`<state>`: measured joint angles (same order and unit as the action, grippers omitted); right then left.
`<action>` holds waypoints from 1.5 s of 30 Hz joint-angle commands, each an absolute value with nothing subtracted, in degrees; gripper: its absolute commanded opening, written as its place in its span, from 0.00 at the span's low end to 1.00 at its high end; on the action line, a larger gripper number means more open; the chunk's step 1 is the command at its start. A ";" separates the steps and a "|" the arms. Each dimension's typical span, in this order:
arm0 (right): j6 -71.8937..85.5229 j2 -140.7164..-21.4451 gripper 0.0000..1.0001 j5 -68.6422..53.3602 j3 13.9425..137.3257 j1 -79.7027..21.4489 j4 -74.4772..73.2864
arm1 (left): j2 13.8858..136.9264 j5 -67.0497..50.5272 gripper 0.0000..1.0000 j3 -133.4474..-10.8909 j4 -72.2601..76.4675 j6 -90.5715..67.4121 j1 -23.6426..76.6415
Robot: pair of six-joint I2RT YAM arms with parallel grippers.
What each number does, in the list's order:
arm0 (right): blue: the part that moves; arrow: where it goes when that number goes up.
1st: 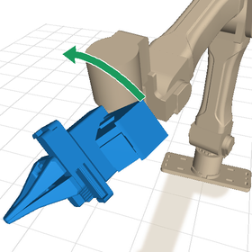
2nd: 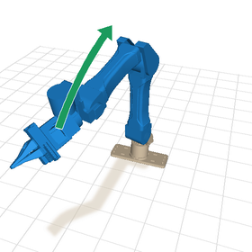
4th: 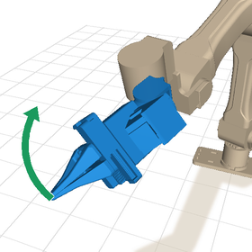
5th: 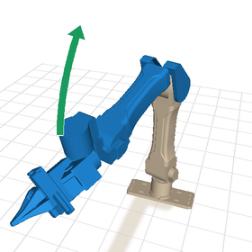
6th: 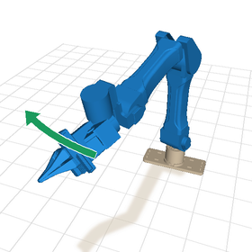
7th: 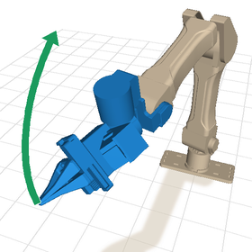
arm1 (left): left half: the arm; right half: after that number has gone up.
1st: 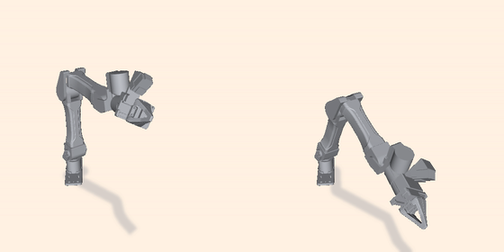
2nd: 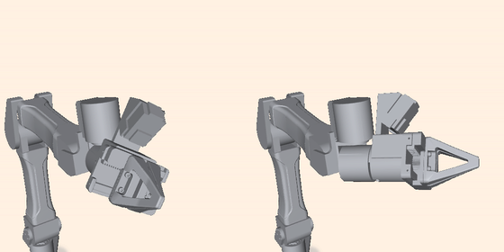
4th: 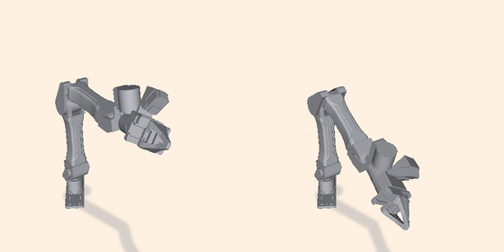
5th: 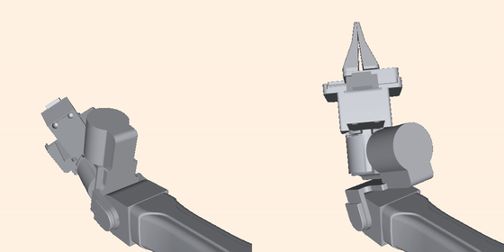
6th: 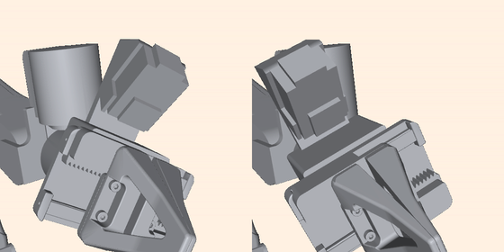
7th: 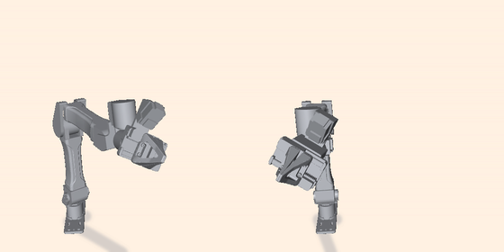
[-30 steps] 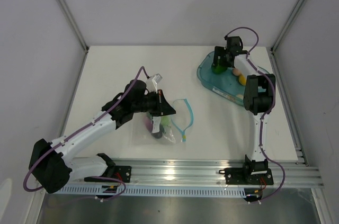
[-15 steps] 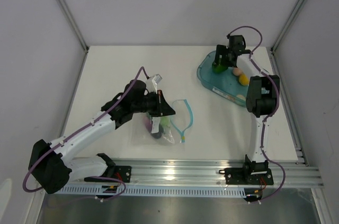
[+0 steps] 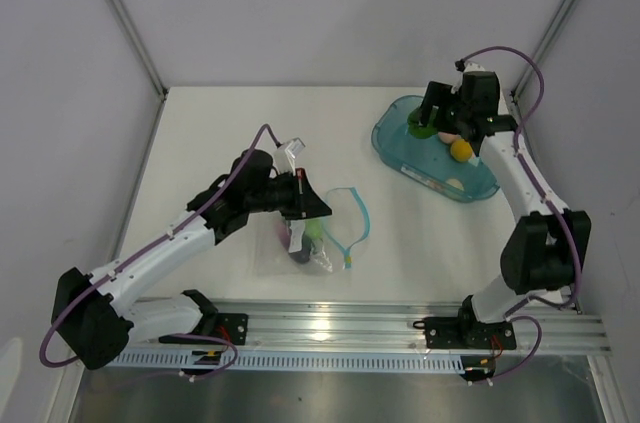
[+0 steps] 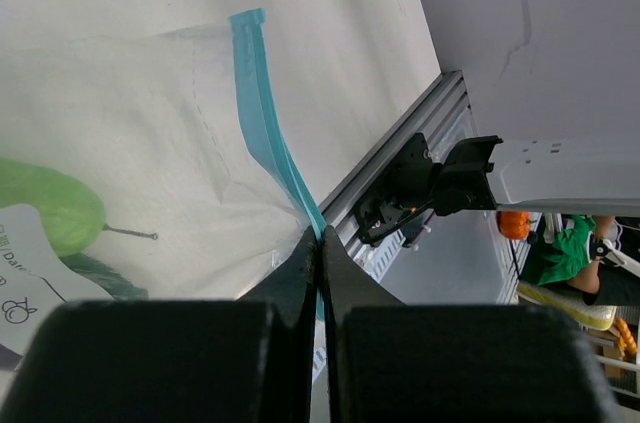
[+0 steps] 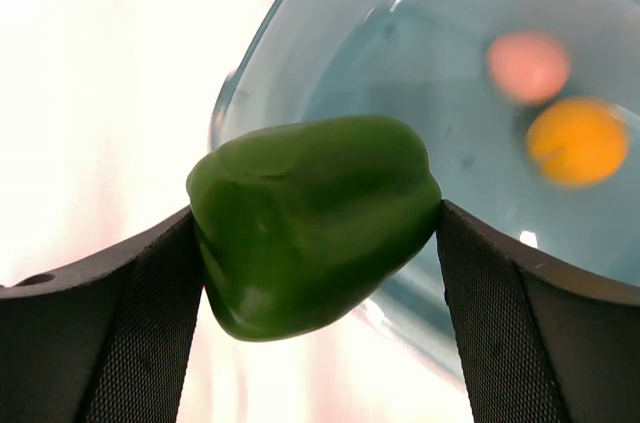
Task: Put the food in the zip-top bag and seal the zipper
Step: Pick up the fake vegetable from the bin, then place the fake vegetable in the zipper food storage bag.
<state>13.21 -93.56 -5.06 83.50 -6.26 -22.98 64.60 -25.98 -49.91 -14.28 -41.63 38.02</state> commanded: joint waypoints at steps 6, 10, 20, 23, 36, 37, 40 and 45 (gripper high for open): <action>14.42 -70.88 0.25 -14.33 70.06 -16.16 -26.71 | 64.86 -28.48 0.01 -55.54 -11.95 -42.72 38.15; 14.15 -63.73 0.23 -17.05 66.90 -21.70 -30.40 | 65.56 -28.83 0.01 -56.42 -11.51 -42.71 38.23; 14.41 -55.98 0.25 -24.43 59.60 -28.74 -34.54 | 67.41 -29.62 0.01 -57.65 -10.64 -43.59 38.23; 15.20 -56.95 0.30 -24.44 57.40 -30.50 -32.62 | 67.59 -30.23 0.01 -58.09 -10.37 -44.21 38.23; 18.63 -66.17 0.82 -22.24 59.76 -34.80 -25.57 | 66.53 -30.94 0.01 -56.34 -9.84 -45.44 38.23; 18.46 -66.53 0.92 -22.06 59.94 -34.89 -25.75 | 66.19 -30.94 0.01 -56.25 -9.93 -45.44 38.23; 18.19 -66.71 0.99 -21.27 60.03 -35.24 -26.01 | 66.01 -30.76 0.00 -56.16 -10.02 -45.35 38.23; 17.75 -65.57 0.99 -20.04 60.03 -35.33 -26.98 | 66.27 -30.85 0.01 -56.07 -9.93 -45.35 38.23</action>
<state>18.04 -66.94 -21.56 57.39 -35.05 -28.29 67.70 -29.76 -55.31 -11.97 -44.60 38.02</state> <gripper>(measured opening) 0.993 0.005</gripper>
